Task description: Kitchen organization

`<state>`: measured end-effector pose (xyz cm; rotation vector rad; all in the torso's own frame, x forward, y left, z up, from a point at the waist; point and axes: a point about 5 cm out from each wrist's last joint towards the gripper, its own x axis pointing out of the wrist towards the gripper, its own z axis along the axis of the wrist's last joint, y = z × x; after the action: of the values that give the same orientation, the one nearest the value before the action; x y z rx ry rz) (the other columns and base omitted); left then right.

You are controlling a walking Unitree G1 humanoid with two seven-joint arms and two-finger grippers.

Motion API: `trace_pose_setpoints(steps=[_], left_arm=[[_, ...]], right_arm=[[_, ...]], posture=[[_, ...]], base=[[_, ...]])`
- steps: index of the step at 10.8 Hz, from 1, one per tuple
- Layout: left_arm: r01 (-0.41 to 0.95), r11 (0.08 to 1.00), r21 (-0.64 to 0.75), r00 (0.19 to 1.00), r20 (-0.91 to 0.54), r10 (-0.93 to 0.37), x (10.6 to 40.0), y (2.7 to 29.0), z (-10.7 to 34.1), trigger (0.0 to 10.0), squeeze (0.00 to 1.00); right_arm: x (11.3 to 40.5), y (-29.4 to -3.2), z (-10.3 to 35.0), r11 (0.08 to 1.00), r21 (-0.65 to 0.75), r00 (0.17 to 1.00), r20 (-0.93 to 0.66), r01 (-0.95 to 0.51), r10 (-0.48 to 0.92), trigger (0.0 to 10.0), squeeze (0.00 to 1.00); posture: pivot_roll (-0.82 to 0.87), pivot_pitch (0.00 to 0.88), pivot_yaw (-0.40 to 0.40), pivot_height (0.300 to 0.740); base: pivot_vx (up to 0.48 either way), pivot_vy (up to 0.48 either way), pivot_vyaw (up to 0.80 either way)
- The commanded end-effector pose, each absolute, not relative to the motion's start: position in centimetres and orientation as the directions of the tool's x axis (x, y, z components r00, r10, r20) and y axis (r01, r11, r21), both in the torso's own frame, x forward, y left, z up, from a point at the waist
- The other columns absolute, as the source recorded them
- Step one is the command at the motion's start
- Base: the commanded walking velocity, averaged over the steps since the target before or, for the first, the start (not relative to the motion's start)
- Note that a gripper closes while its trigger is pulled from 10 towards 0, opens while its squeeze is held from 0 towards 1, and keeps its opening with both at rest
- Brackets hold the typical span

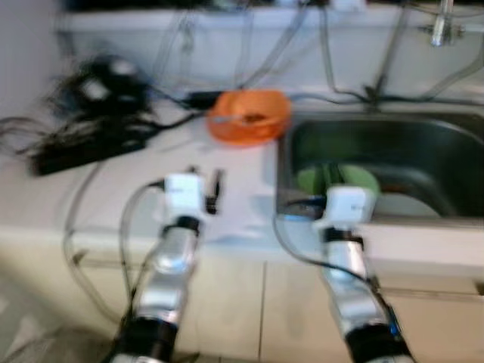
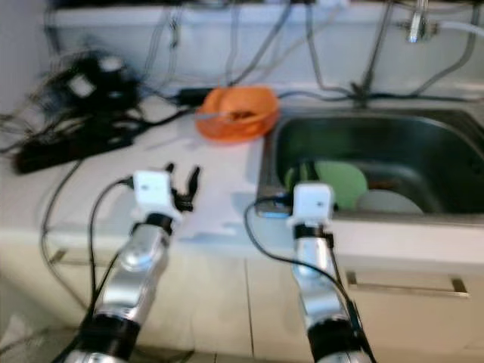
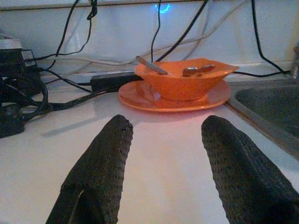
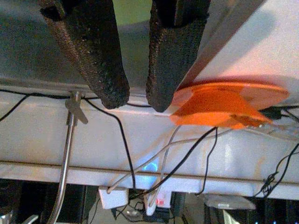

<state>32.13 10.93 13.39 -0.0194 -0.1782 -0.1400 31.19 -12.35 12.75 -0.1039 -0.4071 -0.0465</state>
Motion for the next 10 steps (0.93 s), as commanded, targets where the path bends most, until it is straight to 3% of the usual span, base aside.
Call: trace_pose_setpoints(steps=[1, 10], left_arm=[[0.169, 0.986, -0.013, 0.965, 0.207, -0.163, 32.2, 10.2, 14.1, 10.0, 0.0], [0.23, 0.972, 0.043, 0.92, 0.317, -0.232, 33.3, 9.5, 18.8, 10.0, 0.0]], right_arm=[[31.4, -13.1, 12.7, 0.992, -0.091, 0.923, 0.383, 0.085, -0.044, 10.0, 0.0], [33.0, -14.5, 18.0, 0.99, -0.066, 0.876, 0.477, 0.122, -0.076, 10.0, 0.0]], posture=[[0.03, 0.0, 0.081, 0.74], [0.02, 0.0, 0.08, 0.74]], base=[[0.0, 0.0, 0.0], [0.0, 0.0, 0.0]])
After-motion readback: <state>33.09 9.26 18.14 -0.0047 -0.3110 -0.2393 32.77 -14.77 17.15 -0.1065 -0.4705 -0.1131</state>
